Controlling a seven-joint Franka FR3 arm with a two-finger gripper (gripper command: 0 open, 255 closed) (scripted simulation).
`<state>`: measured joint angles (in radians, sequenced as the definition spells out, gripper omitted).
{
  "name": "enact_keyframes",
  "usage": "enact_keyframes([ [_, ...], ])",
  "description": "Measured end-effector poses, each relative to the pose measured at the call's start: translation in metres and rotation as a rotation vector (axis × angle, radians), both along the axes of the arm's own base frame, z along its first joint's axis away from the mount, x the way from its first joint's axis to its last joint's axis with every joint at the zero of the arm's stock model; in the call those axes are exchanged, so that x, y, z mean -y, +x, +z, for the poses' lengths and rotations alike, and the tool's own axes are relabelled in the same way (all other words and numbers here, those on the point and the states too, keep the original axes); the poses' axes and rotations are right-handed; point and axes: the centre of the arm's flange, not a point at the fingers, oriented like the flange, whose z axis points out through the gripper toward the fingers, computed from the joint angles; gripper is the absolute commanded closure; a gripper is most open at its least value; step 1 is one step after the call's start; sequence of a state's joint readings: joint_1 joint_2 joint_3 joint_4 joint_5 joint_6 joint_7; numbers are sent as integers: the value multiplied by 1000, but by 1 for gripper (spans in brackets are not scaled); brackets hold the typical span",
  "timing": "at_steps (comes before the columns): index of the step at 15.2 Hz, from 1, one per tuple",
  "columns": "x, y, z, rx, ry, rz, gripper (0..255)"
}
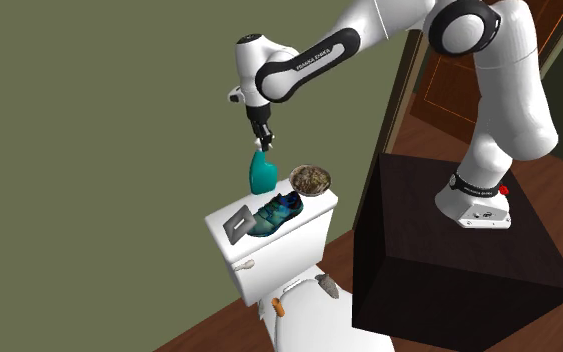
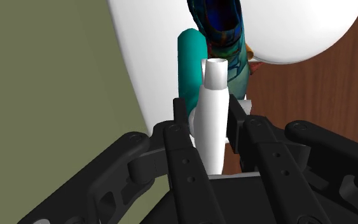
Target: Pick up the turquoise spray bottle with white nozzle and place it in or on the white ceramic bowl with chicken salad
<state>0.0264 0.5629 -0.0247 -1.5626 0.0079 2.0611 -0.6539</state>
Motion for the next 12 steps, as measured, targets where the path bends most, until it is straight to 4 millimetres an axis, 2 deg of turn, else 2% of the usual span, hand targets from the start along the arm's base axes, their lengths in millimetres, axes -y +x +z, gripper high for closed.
enact_keyframes([
  [8, -1, -1, 41, 0, 0, 0, 255],
  [10, 10, -10, 48, 0, 0, 0, 255],
  [12, 25, -27, 60, 0, 0, 0, 255],
])
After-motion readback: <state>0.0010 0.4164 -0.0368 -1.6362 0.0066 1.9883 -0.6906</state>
